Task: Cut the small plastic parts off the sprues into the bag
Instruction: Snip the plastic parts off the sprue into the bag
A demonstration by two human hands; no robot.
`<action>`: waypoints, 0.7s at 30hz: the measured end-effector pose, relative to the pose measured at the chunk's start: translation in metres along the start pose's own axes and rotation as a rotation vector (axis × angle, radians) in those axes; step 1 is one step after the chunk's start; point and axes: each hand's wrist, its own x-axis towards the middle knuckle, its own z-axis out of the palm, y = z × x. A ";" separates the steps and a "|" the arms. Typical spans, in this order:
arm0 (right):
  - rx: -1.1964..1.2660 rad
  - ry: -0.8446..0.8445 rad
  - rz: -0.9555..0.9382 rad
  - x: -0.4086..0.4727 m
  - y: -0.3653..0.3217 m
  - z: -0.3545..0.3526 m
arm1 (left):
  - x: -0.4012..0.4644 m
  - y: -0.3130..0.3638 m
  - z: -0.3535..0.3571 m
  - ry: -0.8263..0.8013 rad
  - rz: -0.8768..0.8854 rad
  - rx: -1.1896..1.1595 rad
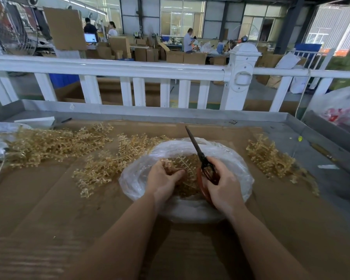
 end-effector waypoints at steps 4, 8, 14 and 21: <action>0.057 -0.001 0.006 0.001 -0.001 -0.001 | 0.001 -0.002 0.000 -0.014 -0.005 0.001; 0.100 -0.033 0.009 0.004 -0.004 -0.005 | 0.001 -0.004 -0.001 -0.026 0.008 0.010; 0.159 -0.110 0.023 0.006 -0.005 -0.007 | 0.003 -0.006 -0.001 -0.045 0.031 -0.013; 0.245 -0.071 0.049 0.006 -0.005 -0.006 | 0.003 -0.006 0.001 -0.008 0.037 0.025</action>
